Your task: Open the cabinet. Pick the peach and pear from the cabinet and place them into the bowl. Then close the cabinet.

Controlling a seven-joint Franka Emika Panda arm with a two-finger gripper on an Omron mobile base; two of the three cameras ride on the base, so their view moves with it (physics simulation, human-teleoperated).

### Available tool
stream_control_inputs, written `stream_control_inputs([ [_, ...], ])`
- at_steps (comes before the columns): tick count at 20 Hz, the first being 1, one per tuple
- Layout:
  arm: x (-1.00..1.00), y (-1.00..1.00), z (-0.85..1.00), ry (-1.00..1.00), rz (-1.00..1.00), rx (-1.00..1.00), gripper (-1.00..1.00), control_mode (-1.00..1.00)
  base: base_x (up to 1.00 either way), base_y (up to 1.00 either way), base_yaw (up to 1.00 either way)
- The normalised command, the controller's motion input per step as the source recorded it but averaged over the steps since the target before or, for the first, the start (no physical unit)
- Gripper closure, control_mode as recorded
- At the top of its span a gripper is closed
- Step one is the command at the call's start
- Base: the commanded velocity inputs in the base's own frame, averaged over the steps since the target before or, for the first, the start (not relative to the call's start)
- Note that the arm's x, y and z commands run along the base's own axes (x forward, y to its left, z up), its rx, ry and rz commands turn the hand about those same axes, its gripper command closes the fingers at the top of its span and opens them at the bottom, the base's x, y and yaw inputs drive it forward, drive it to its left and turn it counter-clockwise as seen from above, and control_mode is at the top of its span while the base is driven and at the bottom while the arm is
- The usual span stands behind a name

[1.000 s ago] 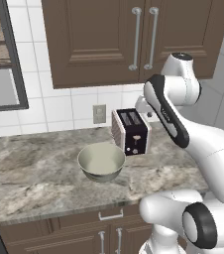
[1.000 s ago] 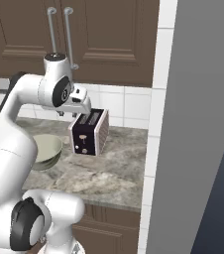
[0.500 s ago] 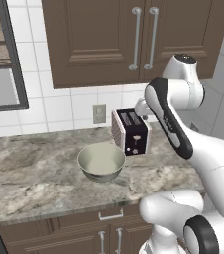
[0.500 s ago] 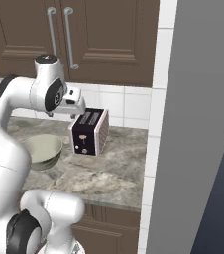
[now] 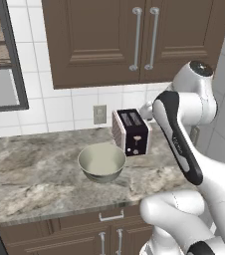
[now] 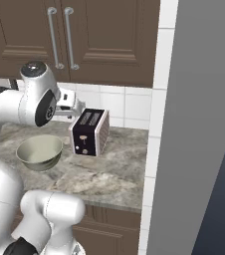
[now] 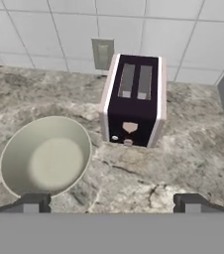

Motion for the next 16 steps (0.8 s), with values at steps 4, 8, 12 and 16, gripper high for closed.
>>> stream_control_inputs([
  [4,0.03,0.0,0.47,-0.26,-0.01,0.0,-1.0,-1.0,0.0,0.0,0.0],
  [8,0.11,0.0,0.52,-0.3,-0.01,0.0,-1.0,-1.0,0.0,0.0,0.0],
  [12,0.15,0.0,0.48,-0.28,-0.01,0.0,-1.0,-1.0,0.0,0.0,0.0],
  [16,0.15,0.0,0.44,-0.25,-0.02,0.0,-1.0,-1.0,0.0,0.0,0.0],
])
